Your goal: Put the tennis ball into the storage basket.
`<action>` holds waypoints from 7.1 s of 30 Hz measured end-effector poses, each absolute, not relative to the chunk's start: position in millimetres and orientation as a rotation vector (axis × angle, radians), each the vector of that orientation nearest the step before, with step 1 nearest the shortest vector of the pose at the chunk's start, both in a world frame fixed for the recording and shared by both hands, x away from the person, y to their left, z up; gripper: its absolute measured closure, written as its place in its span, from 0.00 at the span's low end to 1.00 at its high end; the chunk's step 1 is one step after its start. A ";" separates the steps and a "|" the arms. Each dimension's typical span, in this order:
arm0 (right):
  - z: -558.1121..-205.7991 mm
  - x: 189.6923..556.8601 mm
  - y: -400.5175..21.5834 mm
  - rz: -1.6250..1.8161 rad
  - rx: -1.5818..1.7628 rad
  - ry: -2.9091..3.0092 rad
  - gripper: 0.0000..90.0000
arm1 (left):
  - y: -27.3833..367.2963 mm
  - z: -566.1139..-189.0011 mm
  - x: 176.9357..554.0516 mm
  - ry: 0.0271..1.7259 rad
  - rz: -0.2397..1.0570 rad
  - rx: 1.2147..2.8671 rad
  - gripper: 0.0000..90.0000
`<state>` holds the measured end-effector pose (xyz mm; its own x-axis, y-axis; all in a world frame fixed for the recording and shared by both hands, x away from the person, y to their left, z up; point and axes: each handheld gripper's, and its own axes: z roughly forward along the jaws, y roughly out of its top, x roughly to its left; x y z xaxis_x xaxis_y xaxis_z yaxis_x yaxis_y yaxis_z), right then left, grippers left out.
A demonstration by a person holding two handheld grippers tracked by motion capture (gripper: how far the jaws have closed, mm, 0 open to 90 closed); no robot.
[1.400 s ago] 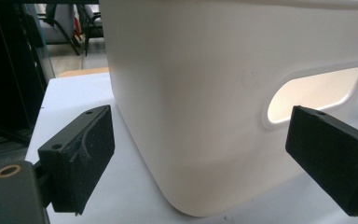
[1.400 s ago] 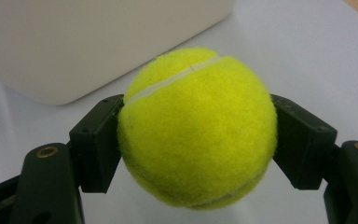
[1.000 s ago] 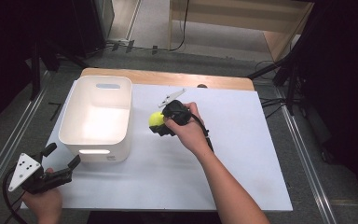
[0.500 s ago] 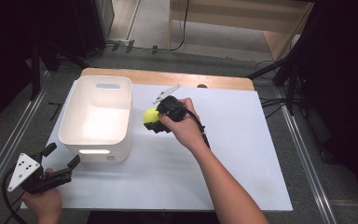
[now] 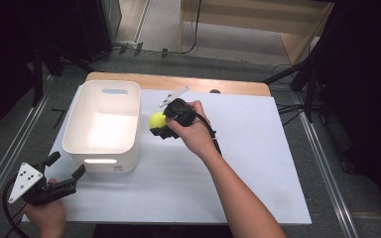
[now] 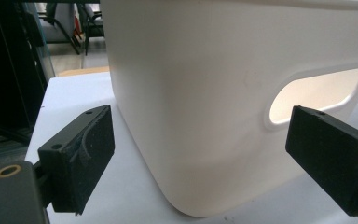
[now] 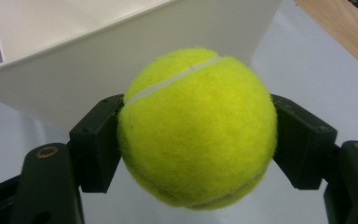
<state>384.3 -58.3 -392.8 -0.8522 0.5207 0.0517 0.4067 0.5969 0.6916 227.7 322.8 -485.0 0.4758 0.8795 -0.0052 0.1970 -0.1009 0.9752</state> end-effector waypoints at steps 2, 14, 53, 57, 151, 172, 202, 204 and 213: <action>-391.2 384.3 -58.0 1.096 0.775 2.667 0.27 | 322.4 -485.1 227.8 0.955 0.756 1.591 0.09; -382.3 384.3 -53.9 1.110 0.755 2.667 0.27 | 322.3 -485.1 228.1 0.953 0.756 1.591 0.09; -367.4 380.7 -43.8 1.142 0.704 2.664 0.27 | 320.7 -485.0 228.3 0.958 0.762 1.606 0.09; -365.2 380.2 -42.7 1.142 0.704 2.664 0.27 | 320.8 -485.1 228.4 0.957 0.763 1.605 0.09; -377.6 379.8 34.8 1.138 0.497 2.799 0.24 | 319.0 -485.2 230.3 0.955 0.765 1.615 0.09; -369.9 369.0 -2.9 1.248 0.517 2.701 0.00 | 319.2 -485.2 230.3 0.955 0.767 1.620 0.09; -395.0 349.6 -84.4 1.313 0.734 2.521 0.00 | 317.5 -485.4 230.2 0.959 0.775 1.633 0.09; -397.6 348.2 -90.3 1.311 0.747 2.515 0.00 | 317.4 -485.4 230.3 0.957 0.775 1.634 0.09; -411.3 340.9 -112.2 1.349 0.791 2.468 0.00 | 317.4 -485.4 230.2 0.958 0.775 1.632 0.09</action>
